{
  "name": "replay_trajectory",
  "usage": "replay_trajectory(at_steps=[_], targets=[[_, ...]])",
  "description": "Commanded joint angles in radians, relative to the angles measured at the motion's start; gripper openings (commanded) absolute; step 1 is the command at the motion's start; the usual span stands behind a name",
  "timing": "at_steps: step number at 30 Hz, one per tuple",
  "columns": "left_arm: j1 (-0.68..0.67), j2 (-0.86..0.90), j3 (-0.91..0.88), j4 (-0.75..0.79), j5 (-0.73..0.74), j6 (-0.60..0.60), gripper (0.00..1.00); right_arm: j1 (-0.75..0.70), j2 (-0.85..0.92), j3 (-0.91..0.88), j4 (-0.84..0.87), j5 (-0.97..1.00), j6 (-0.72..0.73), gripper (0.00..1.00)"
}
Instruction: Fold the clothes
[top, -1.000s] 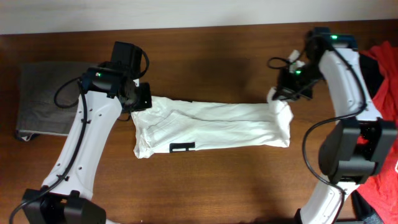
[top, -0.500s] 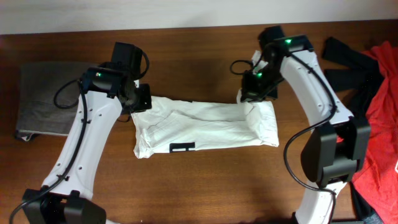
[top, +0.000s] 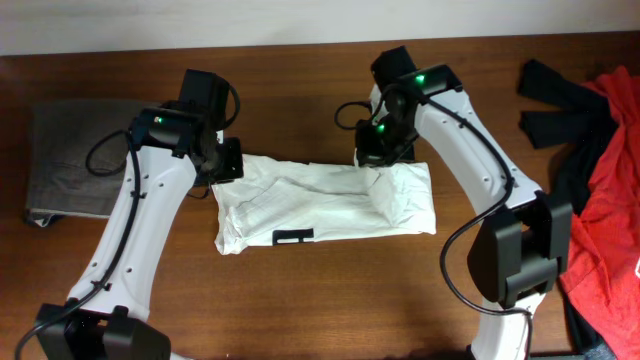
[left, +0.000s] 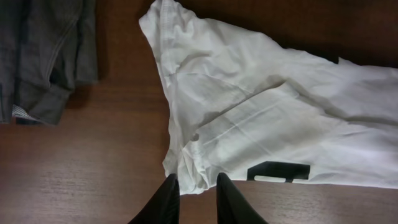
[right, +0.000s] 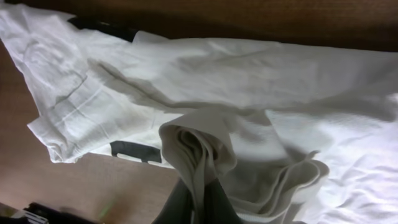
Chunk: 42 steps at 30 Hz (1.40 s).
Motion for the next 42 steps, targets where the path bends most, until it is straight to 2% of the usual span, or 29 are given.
replay_trajectory(at_steps=[1,12,30,32,33,35,37,40,42], targets=[[0.006,-0.016,0.018,-0.005,0.009,-0.010,0.21,0.032,0.029,0.016,0.014,0.021,0.030,0.04],[0.006,-0.016,0.018,-0.005,0.008,-0.010,0.21,0.113,0.063,0.016,0.097,0.022,0.065,0.04],[0.006,-0.016,0.018,-0.012,0.008,-0.010,0.21,0.164,0.124,0.016,0.105,0.022,0.065,0.07],[0.006,-0.016,0.018,-0.012,0.008,-0.010,0.22,0.174,0.135,0.016,0.116,0.021,0.066,0.12],[0.006,-0.016,0.018,-0.012,0.008,-0.010,0.22,0.175,0.136,0.016,0.121,0.021,0.076,0.25],[0.006,-0.016,0.018,-0.012,0.008,-0.010,0.22,0.179,0.138,0.016,0.130,0.011,0.095,0.45],[0.006,-0.016,0.018,-0.011,0.007,-0.010,0.22,0.178,0.137,0.016,0.144,-0.044,0.082,0.59],[0.006,-0.016,0.018,-0.005,0.007,-0.010,0.22,0.145,0.137,0.035,0.134,-0.200,-0.056,0.63],[0.006,-0.016,0.018,-0.005,0.008,-0.010,0.21,0.104,0.132,0.057,0.082,-0.231,-0.080,0.62]])
